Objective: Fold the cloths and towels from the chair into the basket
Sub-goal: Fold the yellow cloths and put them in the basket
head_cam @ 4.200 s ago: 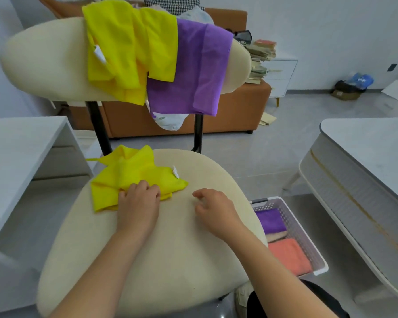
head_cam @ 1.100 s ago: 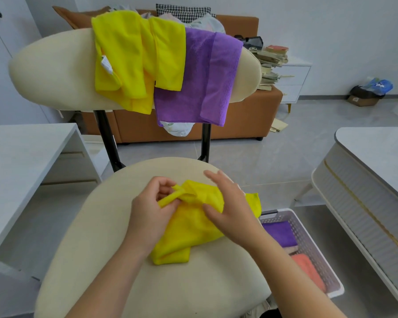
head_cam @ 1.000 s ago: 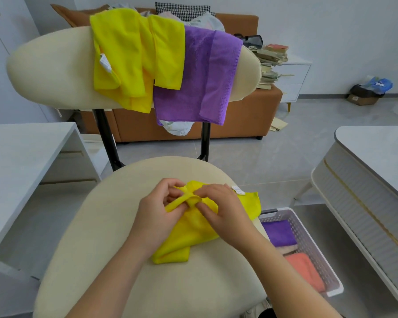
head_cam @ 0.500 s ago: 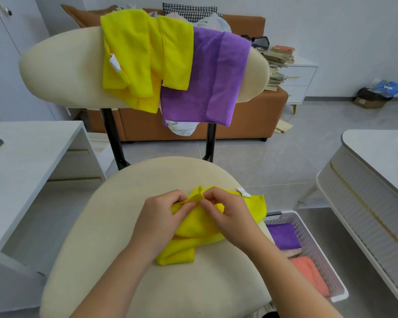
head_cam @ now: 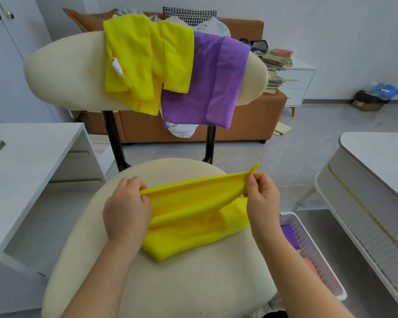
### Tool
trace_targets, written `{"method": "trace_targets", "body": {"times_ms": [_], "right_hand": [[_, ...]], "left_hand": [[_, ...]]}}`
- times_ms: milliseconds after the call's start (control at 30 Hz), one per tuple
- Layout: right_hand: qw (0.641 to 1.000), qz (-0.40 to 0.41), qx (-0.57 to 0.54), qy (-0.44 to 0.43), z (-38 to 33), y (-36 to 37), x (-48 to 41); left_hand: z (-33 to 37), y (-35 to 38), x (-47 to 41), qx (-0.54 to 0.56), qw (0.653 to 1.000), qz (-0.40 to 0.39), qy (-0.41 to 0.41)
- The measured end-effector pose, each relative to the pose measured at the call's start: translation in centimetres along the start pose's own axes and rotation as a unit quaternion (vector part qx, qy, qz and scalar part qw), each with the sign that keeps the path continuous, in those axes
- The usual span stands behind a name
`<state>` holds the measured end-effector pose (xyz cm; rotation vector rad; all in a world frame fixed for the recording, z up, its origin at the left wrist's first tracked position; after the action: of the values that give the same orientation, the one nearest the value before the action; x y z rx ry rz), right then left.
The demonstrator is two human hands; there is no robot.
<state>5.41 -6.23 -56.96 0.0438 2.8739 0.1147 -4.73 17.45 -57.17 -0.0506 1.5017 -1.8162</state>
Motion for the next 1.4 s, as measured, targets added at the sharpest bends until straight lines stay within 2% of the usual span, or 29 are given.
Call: {"method": "trace_targets", "body": {"times_ms": [133, 233, 300, 367, 400, 433, 467, 500, 567, 600, 667, 733, 800, 867, 967, 1100, 1267, 1333, 1400], "right_hand": [[0.998, 0.053, 0.005, 0.019, -0.1, -1.6, -0.5], [0.994, 0.044, 0.001, 0.105, 0.7, -1.8, -0.7], [0.981, -0.012, -0.011, 0.194, 1.4, -1.1, -0.4], [0.953, -0.076, -0.027, 0.293, 1.7, -0.2, 0.3], [0.938, -0.102, -0.035, 0.328, 1.9, 0.2, 0.6], [0.930, -0.122, -0.039, 0.343, 2.1, 0.6, 0.9], [0.935, -0.133, -0.043, 0.327, 2.2, 1.0, 1.0], [0.952, -0.131, -0.049, 0.272, 1.9, 1.2, 0.9], [0.982, -0.133, -0.083, 0.105, 0.5, 1.7, 0.5], [0.983, -0.144, -0.109, 0.042, -0.3, 2.0, 0.6], [0.980, -0.144, -0.138, -0.008, -1.0, 2.1, 0.8], [0.984, -0.118, -0.131, -0.027, -1.0, 2.0, 0.8], [0.992, -0.075, -0.093, -0.036, -0.7, 1.6, 0.7], [0.998, -0.033, -0.029, -0.040, -0.3, 1.2, 0.4], [0.997, 0.003, 0.029, -0.075, -0.7, 0.3, 0.0], [0.995, 0.000, -0.024, -0.095, -2.2, -0.1, 0.7], [0.998, -0.039, 0.033, -0.034, -1.6, 0.1, 1.1], [0.994, -0.078, 0.073, 0.014, -1.0, 0.3, 0.7], [0.978, -0.147, 0.131, 0.076, 0.0, 0.7, 0.5]], "left_hand": [[-1.9, 0.3, -0.5, 0.018, 0.995, -0.037, -0.091], [-2.8, 1.6, -0.7, 0.083, 0.972, -0.145, -0.164], [-2.3, 2.3, -0.2, 0.211, 0.915, -0.248, -0.240], [-1.1, 2.1, 1.0, 0.328, 0.818, -0.359, -0.308], [-0.5, 2.1, 1.4, 0.365, 0.782, -0.398, -0.311], [-0.1, 2.2, 1.5, 0.400, 0.763, -0.407, -0.305], [0.3, 2.3, 1.3, 0.437, 0.764, -0.380, -0.284], [0.5, 2.2, 0.8, 0.463, 0.791, -0.318, -0.242], [1.4, 0.0, -0.3, 0.475, 0.866, -0.141, -0.072], [2.1, -1.1, -0.3, 0.473, 0.878, -0.077, 0.012], [2.8, -1.7, -0.2, 0.475, 0.874, -0.042, 0.092], [2.3, -1.0, -0.2, 0.470, 0.877, -0.064, 0.073], [1.0, -0.1, 0.0, 0.443, 0.895, -0.055, -0.014], [-0.1, -0.6, 0.1, 0.367, 0.926, 0.002, -0.086], [-0.9, -2.4, 0.1, 0.341, 0.934, 0.074, -0.077], [-1.5, -3.3, 0.2, 0.354, 0.929, 0.063, -0.083], [-1.8, -3.2, 0.8, 0.372, 0.926, 0.046, -0.037], [-2.2, -2.3, 0.4, 0.459, 0.888, -0.022, -0.031], [-1.8, -0.9, 0.3, 0.525, 0.835, -0.153, -0.060]]}}
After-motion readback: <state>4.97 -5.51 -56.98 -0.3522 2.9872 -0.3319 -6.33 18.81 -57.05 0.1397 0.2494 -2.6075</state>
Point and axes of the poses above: each hand's wrist, its own x-axis away from the middle knuckle, its own y-axis out of the palm, z = x × y, the point moved 4 cm from there along -x, towards the middle knuckle, and after that the axes turned 12 degrees about -x, right-handed, at the moved point
